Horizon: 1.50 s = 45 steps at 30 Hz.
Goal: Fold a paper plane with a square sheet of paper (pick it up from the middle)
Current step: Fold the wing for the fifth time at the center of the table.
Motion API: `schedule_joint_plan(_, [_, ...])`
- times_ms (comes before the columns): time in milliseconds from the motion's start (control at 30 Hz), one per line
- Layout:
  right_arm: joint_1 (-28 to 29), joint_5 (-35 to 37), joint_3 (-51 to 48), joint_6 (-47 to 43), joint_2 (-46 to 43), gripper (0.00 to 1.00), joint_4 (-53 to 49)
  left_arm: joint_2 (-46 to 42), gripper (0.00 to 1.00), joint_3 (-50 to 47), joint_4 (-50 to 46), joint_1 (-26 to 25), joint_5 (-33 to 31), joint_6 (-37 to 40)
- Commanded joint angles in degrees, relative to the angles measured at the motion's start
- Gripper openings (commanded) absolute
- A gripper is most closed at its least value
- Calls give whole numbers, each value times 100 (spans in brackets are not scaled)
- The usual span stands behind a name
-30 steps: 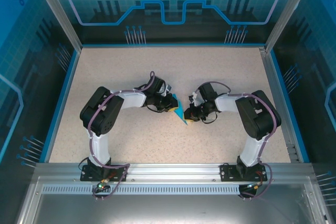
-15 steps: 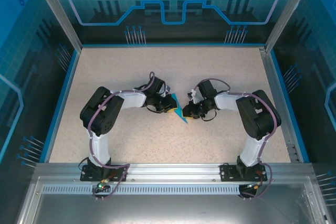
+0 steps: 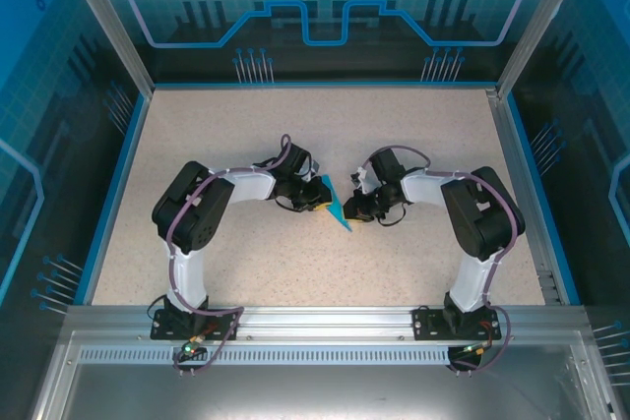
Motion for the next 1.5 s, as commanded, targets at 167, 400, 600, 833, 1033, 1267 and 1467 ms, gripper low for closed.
schedule_joint_plan(167, [-100,146,108,-26,176,8,-231,122,14,214,-244,-29,-15,161])
schedule_joint_plan(400, [-99,173,144,-16,184,8,-265,157,14,183,-306,-28,-69,162])
schedule_joint_plan(600, [-95,190,156,0,179,8,-290,192,14,229,-385,-31,-145,177])
schedule_joint_plan(833, [-99,182,144,5,173,9,-283,261,14,285,-430,-28,-148,210])
schedule_joint_plan(1033, [-103,181,139,1,118,8,-310,325,14,305,-488,-30,-151,221])
schedule_joint_plan(1267, [-80,333,70,110,-414,11,-270,394,13,354,-665,-28,-209,286])
schedule_joint_plan(1467, [166,1299,-16,106,-1096,17,-463,421,13,336,-831,-31,-279,360])
